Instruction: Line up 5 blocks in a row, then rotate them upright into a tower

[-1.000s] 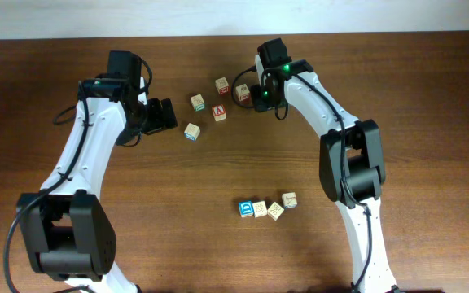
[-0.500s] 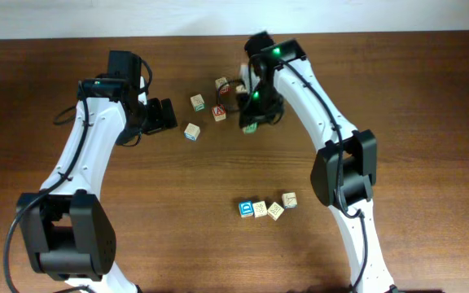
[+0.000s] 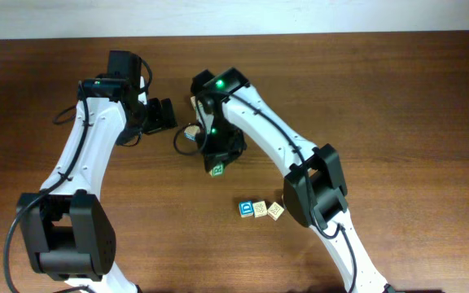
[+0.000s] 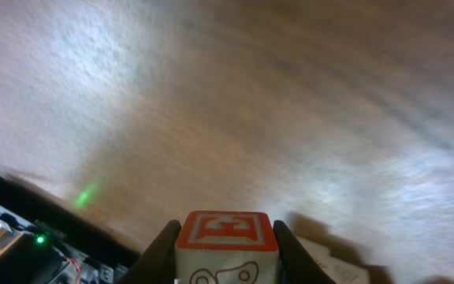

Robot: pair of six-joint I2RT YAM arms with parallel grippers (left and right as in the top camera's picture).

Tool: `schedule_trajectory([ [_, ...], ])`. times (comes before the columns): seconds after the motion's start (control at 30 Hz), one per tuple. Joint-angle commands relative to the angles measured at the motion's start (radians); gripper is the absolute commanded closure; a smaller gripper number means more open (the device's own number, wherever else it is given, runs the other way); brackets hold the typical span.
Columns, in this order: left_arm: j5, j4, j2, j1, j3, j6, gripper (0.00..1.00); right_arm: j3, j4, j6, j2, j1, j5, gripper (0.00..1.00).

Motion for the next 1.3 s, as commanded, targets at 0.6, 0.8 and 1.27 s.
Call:
schedule_trajectory([
  [0.6,-0.007,-0.001,0.003,-0.001,0.016,0.016,0.01,-0.275,-0.010,0.134,0.008,0.079,0.085,0.69],
  [0.8,-0.007,-0.001,0.003,-0.001,0.016,0.016,0.01,-0.275,-0.011,0.134,0.008,0.079,0.084,0.51],
  [1.27,-0.007,-0.001,0.003,-0.001,0.016,0.016,0.01,-0.228,0.009,0.126,-0.024,0.058,0.101,0.53],
])
